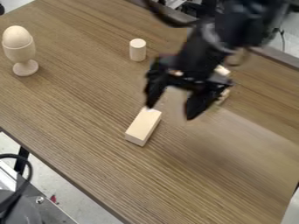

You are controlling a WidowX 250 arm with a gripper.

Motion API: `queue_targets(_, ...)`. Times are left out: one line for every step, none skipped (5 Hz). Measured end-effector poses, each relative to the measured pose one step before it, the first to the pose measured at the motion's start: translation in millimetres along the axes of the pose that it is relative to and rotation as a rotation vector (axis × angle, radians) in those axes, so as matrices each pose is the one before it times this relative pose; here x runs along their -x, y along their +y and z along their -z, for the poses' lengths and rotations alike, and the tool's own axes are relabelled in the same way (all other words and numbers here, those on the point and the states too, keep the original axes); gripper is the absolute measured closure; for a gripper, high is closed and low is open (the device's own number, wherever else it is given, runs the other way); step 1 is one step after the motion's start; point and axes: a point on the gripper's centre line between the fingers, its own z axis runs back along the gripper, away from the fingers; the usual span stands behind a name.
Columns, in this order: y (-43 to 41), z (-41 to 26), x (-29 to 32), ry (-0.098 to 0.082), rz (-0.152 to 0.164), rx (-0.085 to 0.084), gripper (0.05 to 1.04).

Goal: Put the block on top of the tower

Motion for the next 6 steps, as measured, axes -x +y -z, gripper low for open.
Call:
queue_targets(11.22,9.03,-12.8,0.1715,0.181,0.1998,0.085)
queue_targets(5.87,1.13,-7.24,0.0457,0.0714,0.1307,0.085)
queue_targets(2.13,-0.05,-0.88,0.0026,-0.0061,0.006,0.085)
queue_targets(0.03,0.0,-0.54,-0.0034,0.0005,-0.0002,0.085)
queue_targets(-2.88,6.77,-9.7,-0.0655,-0.0166,0.027,0.085)
queue_targets(4.12,12.9,-2.71,-0.0734,0.0321,-0.0468,0.085)
